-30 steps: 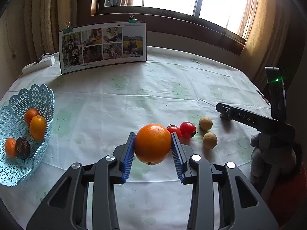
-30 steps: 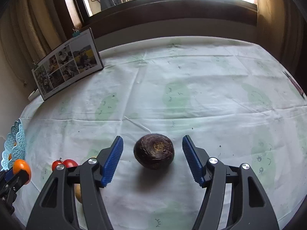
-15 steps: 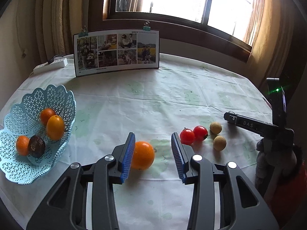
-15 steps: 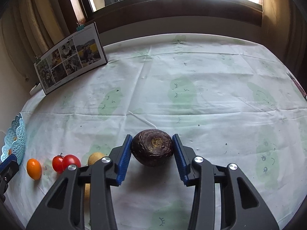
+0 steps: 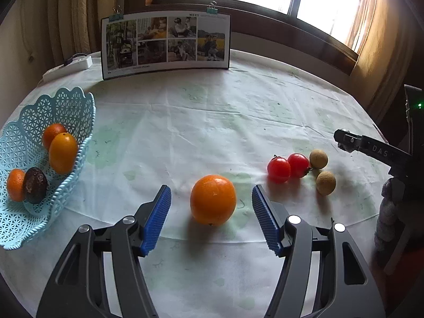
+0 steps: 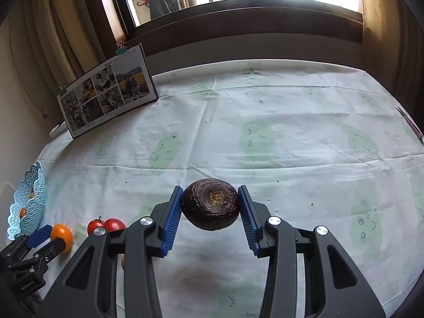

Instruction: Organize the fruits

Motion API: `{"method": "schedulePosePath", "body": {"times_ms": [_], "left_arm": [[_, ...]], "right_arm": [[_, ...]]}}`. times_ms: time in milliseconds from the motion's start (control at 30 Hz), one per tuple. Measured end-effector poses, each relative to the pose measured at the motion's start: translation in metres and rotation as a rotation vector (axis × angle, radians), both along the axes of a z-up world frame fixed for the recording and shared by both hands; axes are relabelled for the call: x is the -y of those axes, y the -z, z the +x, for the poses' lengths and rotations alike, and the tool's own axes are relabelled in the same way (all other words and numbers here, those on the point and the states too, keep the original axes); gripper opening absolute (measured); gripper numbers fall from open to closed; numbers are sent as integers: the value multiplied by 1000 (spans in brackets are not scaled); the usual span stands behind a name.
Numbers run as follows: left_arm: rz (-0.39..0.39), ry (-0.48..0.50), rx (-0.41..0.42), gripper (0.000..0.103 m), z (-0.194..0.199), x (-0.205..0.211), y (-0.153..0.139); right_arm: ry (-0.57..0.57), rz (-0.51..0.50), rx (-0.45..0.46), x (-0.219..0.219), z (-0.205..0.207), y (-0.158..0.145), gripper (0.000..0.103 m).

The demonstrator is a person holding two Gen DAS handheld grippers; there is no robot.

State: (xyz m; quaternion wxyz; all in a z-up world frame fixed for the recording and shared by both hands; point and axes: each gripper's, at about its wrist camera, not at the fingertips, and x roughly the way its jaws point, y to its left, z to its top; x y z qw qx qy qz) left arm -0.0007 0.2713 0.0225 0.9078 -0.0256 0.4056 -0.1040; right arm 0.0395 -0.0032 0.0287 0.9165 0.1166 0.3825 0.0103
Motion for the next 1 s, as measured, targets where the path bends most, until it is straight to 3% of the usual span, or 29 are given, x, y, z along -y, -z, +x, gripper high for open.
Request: {"method": "schedulePosePath", "body": {"times_ms": [133,300,533,767,1000], "left_arm": [[-20,23,-31,38,3,3,8],[-24,21,-3,38,-3,1,0],[-15,-33,98,38,-19,-18,-28],[-7,-140,190,38,-31,-60,-56],[-9,-247,202,38,-40,-109,-58]], "right_arm": [[0,5,9,0,-1,-1,43],[-3,-4,25,-3,-4,-4,43],[-21,-19,51,-19,-8,-16,43],[-79,-26,78,-53,-8,-32,43],[-160,-36,96,-97,-5,-44,43]]}}
